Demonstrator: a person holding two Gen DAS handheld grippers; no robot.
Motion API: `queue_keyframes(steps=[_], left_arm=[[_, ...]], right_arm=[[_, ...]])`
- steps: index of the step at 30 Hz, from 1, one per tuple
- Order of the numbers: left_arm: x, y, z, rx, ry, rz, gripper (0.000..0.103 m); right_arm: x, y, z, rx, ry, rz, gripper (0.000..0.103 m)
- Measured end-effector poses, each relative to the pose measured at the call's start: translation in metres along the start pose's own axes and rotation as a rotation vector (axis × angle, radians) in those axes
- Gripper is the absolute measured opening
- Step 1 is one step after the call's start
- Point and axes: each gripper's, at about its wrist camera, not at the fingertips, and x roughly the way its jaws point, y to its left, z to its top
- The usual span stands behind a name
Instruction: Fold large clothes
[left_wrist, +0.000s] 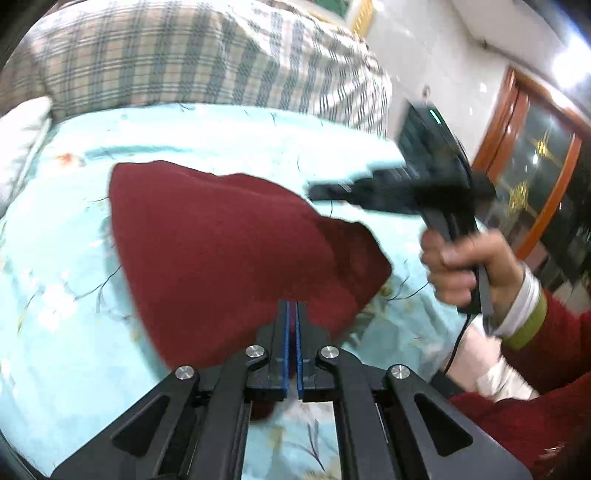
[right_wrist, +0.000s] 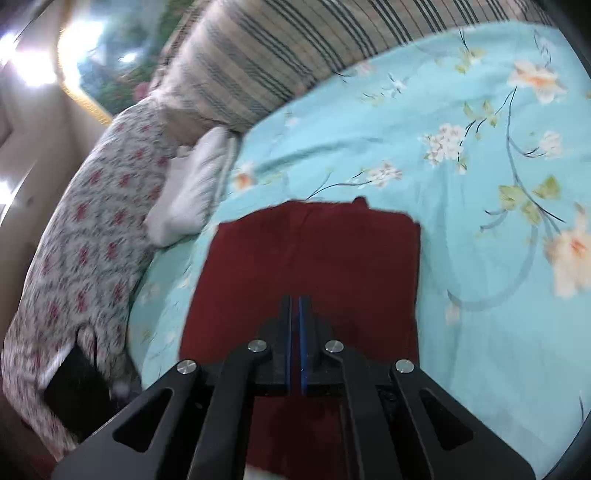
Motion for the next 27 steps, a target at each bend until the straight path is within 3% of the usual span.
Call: queue_keyframes(steps=[3, 7, 10, 15, 27], left_arm=[[-0.01, 0.002, -0.012, -0.033, -0.007, -0.006, 0.002], [0.018, 0.013, -0.024, -0.051, 0.099, 0.061, 0.002], [0.024, 0.018, -0.025, -0.094, 0.09, 0.04, 0.002], [0.026, 0.016, -0.025, -0.073, 0.089, 0.062, 0.002], [0.009, 0.007, -0.031, -0.12, 0.071, 0.08, 0.004]], right_arm=[[-0.013, 0.001, -0.026, -0.025, 0.026, -0.012, 0.004], [0.0, -0.016, -0.056, -0.042, 0.099, -0.176, 0.004], [0.004, -0.035, -0.067, 0.036, 0.08, -0.147, 0.003], [0.005, -0.027, -0.07, -0.008, 0.095, -0.183, 0.003], [-0.008, -0.021, -0.077, 0.027, 0.091, -0.163, 0.004]])
